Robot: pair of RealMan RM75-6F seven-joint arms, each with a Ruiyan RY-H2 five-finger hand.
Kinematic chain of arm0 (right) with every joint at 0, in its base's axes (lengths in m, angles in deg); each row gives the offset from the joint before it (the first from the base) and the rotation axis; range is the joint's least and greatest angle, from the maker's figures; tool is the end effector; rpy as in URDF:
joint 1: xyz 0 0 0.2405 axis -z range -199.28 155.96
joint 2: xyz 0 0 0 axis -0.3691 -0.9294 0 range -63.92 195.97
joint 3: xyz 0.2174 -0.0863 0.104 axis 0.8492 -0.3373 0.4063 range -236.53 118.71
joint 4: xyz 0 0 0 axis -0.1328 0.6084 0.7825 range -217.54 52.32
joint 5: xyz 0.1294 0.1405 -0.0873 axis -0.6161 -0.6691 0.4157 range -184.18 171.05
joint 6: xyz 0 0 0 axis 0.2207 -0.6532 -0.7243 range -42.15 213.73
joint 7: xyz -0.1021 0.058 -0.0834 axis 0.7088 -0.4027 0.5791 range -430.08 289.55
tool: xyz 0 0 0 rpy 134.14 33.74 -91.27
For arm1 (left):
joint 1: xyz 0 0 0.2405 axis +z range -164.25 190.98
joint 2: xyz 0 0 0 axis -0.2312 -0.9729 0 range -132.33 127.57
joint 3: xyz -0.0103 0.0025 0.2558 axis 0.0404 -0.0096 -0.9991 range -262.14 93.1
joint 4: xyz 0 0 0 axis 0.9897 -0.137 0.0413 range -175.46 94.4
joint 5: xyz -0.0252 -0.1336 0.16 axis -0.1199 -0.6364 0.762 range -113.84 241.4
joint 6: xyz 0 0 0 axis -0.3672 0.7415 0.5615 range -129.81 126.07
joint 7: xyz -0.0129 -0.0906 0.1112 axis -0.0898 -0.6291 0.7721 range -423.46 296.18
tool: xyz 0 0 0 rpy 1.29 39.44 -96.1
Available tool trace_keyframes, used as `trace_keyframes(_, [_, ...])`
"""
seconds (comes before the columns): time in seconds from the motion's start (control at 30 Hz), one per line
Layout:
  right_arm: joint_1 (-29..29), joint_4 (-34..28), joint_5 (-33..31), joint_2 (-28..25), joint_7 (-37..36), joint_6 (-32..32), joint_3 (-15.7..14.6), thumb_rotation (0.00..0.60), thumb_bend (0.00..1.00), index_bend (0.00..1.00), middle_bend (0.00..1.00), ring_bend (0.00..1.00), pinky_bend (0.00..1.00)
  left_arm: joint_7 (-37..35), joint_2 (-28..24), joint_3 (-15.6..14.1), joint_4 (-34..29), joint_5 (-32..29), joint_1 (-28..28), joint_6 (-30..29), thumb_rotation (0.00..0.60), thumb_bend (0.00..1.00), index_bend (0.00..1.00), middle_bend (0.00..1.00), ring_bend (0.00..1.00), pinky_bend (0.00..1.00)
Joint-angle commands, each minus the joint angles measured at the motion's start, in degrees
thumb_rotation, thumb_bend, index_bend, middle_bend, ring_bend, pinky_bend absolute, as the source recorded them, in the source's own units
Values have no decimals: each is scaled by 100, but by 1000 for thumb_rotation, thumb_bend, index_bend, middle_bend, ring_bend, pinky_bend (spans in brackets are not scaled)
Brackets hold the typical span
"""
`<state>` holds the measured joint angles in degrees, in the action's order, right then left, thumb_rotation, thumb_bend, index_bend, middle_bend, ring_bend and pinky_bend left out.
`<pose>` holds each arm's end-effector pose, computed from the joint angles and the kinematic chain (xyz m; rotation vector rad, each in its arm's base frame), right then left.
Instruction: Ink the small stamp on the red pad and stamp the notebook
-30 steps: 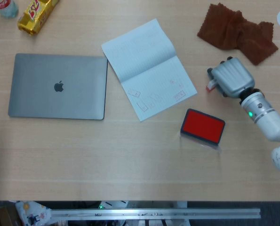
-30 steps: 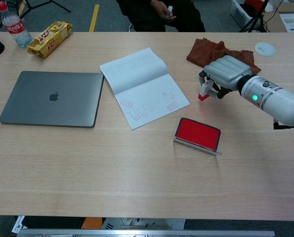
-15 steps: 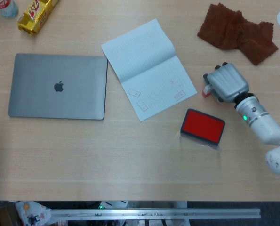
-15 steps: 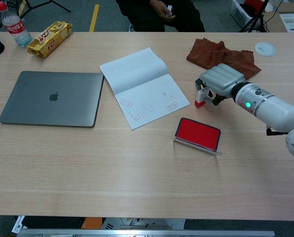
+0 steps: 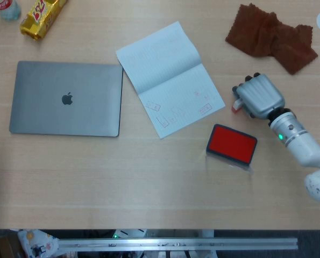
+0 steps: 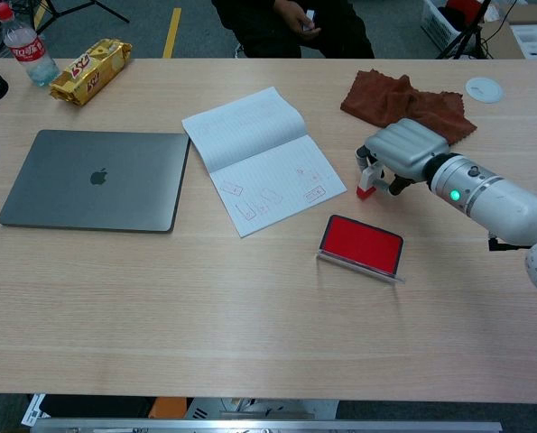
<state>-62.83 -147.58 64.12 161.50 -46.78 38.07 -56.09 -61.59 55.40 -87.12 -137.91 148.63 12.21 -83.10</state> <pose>-0.2199 -0.3429 -0.0561 2.0530 -0.6933 0.5622 -0.3262 0.1377 0.1667 -1.4300 -1.0268 -0.6964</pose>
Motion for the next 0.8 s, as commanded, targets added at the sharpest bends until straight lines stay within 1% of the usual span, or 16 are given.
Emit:
trace_keyframes(0.03, [10,-19,27,-13,-28,-2,-3,600,296,681,557,364,386,-8,-6,-1,-4,6,2,-7,600,269,152,228,266,256])
trace_keyframes(0.33, [27,-11,65,-30,-82,17,17,600,287,634,531,341,366,-3,-16,2,-19,10,0,-11,600,268,152,228,266,256])
trace_keyframes(0.8, [-27,37,-62,41,120,147,76,600,270,533,482,301,332,-5,-36,8,-30,-20,-1,0,600,269,152,228,266,256])
